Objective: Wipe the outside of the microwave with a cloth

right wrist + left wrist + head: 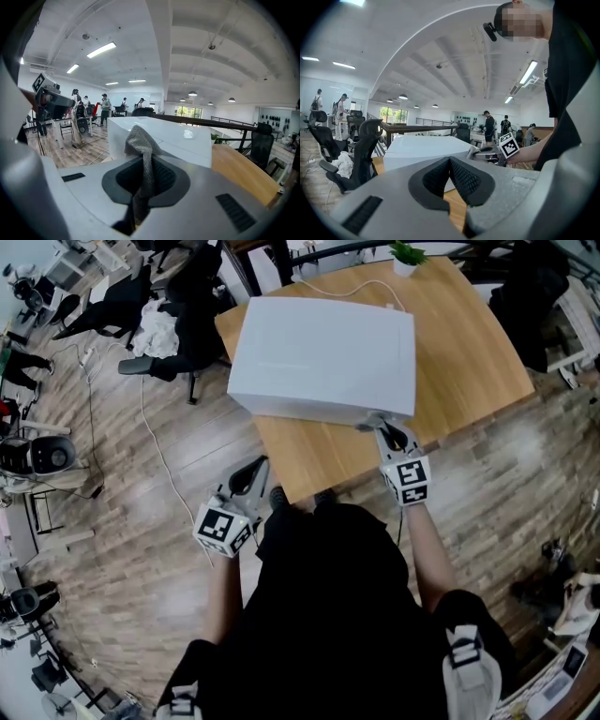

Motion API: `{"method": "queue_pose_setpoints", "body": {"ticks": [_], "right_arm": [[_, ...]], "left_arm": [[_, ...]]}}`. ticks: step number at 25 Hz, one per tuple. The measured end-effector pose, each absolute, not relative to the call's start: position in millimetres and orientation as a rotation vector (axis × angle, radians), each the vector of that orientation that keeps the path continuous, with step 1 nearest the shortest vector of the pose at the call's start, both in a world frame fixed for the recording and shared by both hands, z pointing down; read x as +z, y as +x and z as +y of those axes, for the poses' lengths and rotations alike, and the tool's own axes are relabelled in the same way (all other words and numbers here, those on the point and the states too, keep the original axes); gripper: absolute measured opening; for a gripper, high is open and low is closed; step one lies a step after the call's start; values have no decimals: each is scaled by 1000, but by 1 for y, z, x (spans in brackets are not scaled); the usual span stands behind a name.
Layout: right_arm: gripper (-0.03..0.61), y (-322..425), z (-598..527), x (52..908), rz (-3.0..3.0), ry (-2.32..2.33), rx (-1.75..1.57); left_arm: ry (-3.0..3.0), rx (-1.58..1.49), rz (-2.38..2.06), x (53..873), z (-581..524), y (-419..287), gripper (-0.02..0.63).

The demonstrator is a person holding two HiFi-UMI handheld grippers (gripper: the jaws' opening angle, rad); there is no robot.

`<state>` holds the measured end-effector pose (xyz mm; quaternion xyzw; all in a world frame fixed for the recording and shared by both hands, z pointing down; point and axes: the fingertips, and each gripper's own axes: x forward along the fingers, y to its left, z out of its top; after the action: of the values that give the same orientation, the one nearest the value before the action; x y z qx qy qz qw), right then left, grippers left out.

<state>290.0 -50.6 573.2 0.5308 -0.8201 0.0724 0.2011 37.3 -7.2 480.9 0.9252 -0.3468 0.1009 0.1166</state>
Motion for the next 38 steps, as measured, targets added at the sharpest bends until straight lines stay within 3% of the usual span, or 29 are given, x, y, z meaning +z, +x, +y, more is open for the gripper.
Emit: {"method": "queue_pose_setpoints", "body": {"ticks": [18, 38], "right_arm": [[17, 284, -66, 585, -2189, 1540, 247], [17, 214, -89, 586, -2187, 1565, 333]], "left_arm": [[2697, 279, -1027, 478, -17, 7, 2], [2699, 268, -991, 470, -43, -59, 2]]}}
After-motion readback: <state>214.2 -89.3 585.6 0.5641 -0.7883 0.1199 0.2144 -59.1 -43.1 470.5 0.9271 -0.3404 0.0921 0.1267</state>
